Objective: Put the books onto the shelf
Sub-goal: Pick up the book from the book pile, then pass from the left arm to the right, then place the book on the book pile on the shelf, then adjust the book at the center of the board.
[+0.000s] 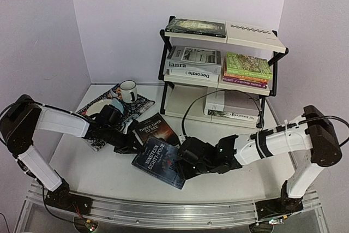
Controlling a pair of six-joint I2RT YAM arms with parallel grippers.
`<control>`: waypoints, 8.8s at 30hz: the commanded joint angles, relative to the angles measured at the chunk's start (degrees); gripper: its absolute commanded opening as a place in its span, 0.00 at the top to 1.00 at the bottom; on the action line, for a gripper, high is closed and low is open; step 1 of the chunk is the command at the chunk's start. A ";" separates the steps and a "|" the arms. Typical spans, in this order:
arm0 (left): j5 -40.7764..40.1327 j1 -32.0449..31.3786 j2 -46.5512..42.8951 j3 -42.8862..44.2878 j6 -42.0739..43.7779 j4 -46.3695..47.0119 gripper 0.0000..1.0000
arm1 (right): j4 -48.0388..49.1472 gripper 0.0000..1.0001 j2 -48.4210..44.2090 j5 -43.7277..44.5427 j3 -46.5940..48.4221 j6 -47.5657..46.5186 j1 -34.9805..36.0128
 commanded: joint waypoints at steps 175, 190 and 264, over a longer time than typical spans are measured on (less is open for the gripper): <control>-29.88 1.12 -38.76 25.87 -7.41 -25.71 0.09 | 7.43 0.96 10.91 9.82 71.12 -127.65 -29.39; -28.93 1.12 -38.10 25.94 -7.61 -25.68 0.09 | 8.34 0.49 7.72 9.79 67.80 -126.86 -28.98; -14.15 7.80 3.17 24.13 11.61 -5.91 0.12 | 11.46 0.12 -14.24 0.82 -4.92 9.45 -12.98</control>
